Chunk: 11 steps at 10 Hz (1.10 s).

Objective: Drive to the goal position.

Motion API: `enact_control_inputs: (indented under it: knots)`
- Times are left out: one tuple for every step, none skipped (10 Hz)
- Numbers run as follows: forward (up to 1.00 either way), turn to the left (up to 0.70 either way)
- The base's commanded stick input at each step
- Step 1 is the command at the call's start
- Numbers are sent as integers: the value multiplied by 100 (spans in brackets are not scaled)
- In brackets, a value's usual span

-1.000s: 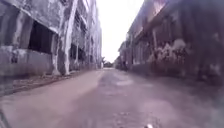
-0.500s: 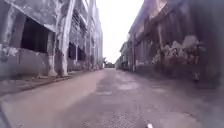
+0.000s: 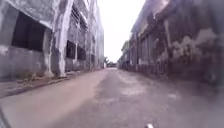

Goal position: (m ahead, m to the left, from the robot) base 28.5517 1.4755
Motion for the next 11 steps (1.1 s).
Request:
enact_control_inputs:
  knots:
    - [100, 0]
    - [100, 0]
    - [100, 0]
    - [100, 0]
    - [100, 0]
    - [100, 0]
    - [100, 0]
    - [100, 0]
    - [100, 0]
    - [100, 0]
    - [100, 0]
